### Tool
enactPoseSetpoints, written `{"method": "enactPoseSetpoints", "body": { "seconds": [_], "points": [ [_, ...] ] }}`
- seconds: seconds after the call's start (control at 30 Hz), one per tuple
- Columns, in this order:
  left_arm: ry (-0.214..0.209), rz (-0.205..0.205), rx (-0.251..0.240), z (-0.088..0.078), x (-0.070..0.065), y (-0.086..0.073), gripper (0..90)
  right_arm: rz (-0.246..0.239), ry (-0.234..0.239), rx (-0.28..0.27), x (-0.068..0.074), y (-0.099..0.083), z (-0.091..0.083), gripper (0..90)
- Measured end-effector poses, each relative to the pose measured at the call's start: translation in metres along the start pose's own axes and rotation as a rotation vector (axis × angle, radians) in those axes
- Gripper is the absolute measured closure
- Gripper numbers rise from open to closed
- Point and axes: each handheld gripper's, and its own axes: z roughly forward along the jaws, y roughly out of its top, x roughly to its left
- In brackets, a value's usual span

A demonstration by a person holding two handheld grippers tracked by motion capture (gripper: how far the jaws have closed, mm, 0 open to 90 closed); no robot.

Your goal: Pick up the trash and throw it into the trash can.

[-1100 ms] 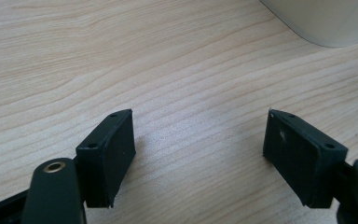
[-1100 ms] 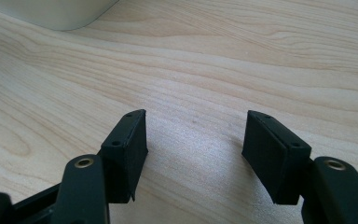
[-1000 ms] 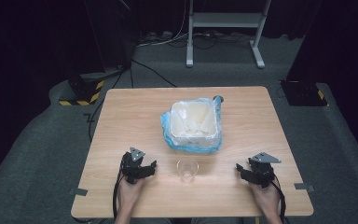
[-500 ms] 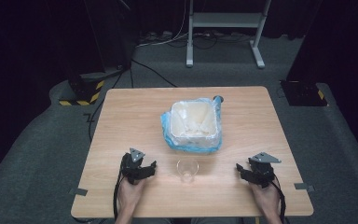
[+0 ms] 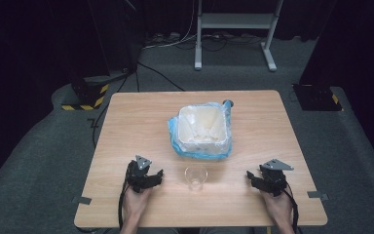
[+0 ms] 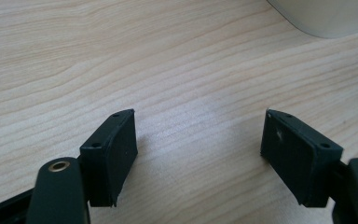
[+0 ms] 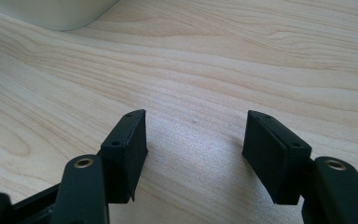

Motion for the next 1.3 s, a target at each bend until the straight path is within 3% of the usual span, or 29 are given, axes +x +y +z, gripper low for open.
{"method": "enactPoseSetpoints", "body": {
  "seconds": [0.07,0.1,0.57,0.77,1.3],
  "points": [
    [0.000,0.003,0.001,-0.001,-0.001,0.000,27.8,0.002,0.000,0.001,0.000,0.000,0.000,38.9],
    [0.008,0.030,-0.002,-0.002,-0.003,0.000,28.5,0.000,0.000,0.000,0.000,0.000,0.000,39.0],
    [-0.093,0.022,-0.016,-0.013,-0.009,0.000,28.9,0.001,-0.001,0.001,0.000,0.000,0.000,38.8],
    [-0.103,0.032,-0.012,-0.016,-0.011,0.001,28.8,-0.003,0.000,0.000,0.000,0.000,0.000,38.8],
    [-0.178,0.049,-0.073,-0.038,-0.016,0.009,33.6,-0.002,-0.002,0.000,0.000,0.000,0.000,38.5]
  ]
}}
